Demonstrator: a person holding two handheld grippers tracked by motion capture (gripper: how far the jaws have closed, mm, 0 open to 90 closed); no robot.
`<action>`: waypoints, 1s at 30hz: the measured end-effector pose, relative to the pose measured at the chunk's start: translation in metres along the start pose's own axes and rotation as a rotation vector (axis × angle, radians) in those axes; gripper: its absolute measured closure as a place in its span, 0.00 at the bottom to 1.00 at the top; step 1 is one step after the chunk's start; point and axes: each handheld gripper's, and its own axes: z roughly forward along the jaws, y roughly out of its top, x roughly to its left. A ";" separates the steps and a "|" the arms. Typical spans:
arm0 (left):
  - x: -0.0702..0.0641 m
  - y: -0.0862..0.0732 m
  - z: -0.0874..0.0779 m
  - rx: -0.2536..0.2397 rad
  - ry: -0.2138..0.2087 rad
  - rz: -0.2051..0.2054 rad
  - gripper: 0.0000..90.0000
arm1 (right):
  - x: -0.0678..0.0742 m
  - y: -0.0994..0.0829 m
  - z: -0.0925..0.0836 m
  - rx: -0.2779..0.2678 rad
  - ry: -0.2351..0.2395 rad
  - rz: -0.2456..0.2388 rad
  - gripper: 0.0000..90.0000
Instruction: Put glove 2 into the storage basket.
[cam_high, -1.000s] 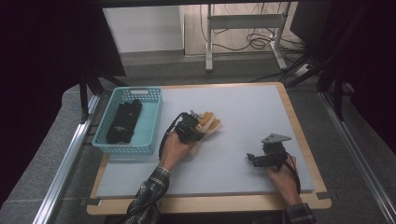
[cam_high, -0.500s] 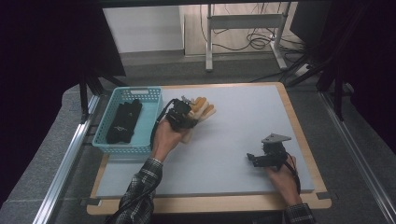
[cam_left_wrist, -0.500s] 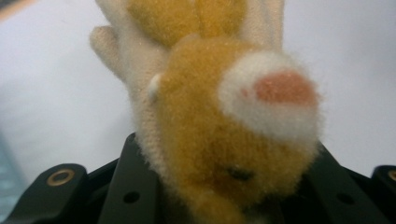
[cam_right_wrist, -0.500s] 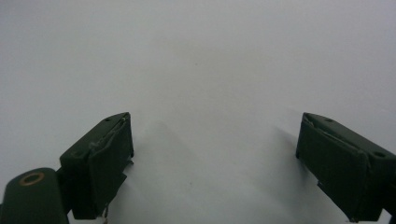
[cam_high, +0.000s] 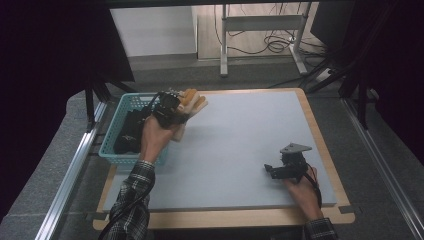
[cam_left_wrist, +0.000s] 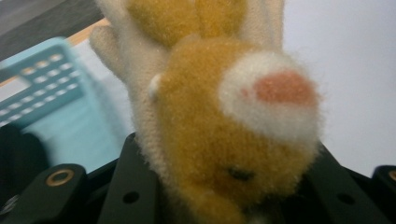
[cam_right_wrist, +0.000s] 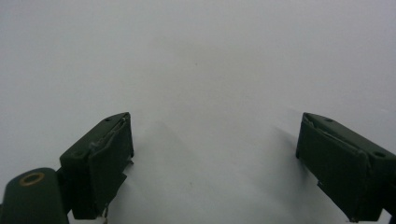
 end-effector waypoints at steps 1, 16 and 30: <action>0.004 -0.002 -0.002 0.001 0.006 -0.008 0.70 | 0.000 0.000 0.000 0.000 0.000 -0.001 0.12; 0.070 -0.044 -0.006 0.049 0.120 -0.184 0.69 | 0.000 0.000 0.000 0.001 -0.001 -0.001 0.12; 0.096 -0.064 0.048 0.184 0.117 -0.254 0.67 | 0.000 0.000 0.000 0.000 0.000 0.000 0.12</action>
